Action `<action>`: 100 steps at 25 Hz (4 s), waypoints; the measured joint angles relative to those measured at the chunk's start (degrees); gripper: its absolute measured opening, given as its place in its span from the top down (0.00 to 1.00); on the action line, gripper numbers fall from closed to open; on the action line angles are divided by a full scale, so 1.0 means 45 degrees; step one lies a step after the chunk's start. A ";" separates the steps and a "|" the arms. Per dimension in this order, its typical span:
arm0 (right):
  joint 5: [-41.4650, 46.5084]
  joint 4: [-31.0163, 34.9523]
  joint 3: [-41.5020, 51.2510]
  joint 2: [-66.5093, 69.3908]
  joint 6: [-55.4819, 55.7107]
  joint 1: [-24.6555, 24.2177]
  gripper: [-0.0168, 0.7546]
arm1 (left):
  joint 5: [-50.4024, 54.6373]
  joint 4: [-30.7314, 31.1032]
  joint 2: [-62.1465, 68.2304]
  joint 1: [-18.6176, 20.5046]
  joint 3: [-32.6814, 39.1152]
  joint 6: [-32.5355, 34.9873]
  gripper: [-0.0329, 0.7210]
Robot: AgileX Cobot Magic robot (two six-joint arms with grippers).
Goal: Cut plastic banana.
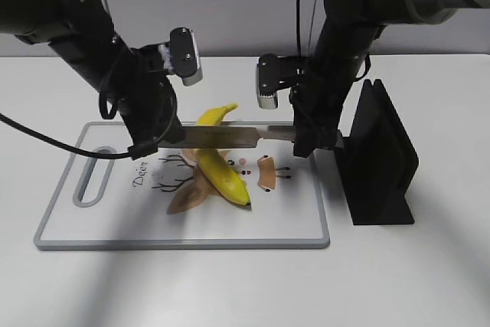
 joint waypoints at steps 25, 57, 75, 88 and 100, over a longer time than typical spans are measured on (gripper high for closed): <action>0.3056 0.0533 -0.2813 -0.2098 0.0806 0.0088 0.70 | 0.0763 0.0757 -0.3787 0.0002 0.0279 -0.0345 0.96; 0.2940 0.0596 -0.1681 -0.4160 0.3299 0.0123 0.75 | 0.0555 0.1635 -0.5667 0.1417 -0.1316 -0.7367 0.18; 0.2939 -0.0991 0.1625 -0.7879 1.1773 0.0123 0.75 | 0.6206 0.6444 -0.6915 0.2989 -0.1451 -1.4741 0.20; -0.0642 -0.1933 0.7181 -1.1786 1.7601 0.0123 0.75 | 0.5822 0.6440 -1.0180 0.3031 0.0874 -1.5160 0.23; -0.2575 -0.3326 0.9754 -1.2339 1.9920 0.0123 0.75 | 0.5102 0.6440 -1.5829 0.3031 0.5550 -1.5779 0.23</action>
